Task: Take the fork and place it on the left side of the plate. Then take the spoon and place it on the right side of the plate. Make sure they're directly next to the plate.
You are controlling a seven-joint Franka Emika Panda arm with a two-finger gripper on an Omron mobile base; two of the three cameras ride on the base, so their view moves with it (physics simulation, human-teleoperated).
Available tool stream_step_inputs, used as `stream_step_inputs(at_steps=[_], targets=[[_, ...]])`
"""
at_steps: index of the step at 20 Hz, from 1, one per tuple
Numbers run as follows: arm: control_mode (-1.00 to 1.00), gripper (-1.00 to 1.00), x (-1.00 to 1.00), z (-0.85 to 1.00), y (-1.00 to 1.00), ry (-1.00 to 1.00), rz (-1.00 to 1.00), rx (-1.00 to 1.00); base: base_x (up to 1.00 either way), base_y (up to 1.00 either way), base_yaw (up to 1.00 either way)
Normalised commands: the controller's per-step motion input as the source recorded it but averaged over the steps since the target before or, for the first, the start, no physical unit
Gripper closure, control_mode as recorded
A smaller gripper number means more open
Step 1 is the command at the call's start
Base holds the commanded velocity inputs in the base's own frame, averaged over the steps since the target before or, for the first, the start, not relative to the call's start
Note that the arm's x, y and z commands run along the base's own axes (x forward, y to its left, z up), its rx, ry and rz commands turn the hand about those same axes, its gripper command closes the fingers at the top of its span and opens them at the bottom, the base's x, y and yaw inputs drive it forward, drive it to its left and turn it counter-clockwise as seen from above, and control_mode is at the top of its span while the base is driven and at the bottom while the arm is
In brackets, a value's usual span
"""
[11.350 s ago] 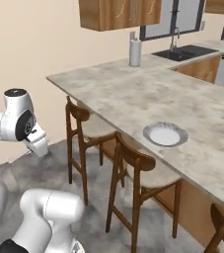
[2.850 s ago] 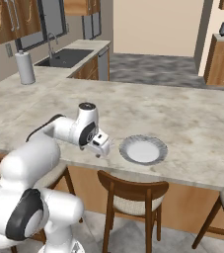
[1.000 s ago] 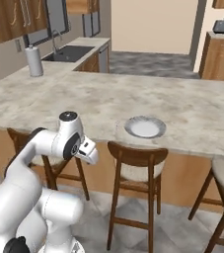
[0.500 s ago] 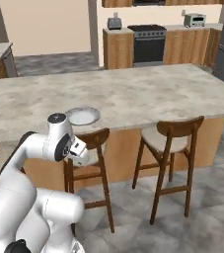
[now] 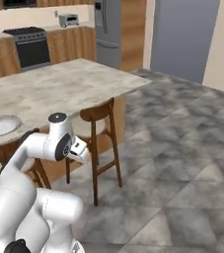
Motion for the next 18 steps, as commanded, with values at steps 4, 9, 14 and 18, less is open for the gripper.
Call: stream_step_inputs(at_steps=[4,9,14,18], targets=[[1.0,-1.0,0.0,0.0,0.0,0.0,0.0,0.0,0.26,-0.15,-0.6],[1.0,-1.0,0.0,0.0,0.0,0.0,0.0,0.0,0.65,-0.18,-0.25],[1.0,-1.0,0.0,0.0,0.0,0.0,0.0,0.0,0.85,-0.2,-0.07],[1.0,-1.0,0.0,0.0,0.0,0.0,0.0,0.0,0.93,-0.24,0.0]])
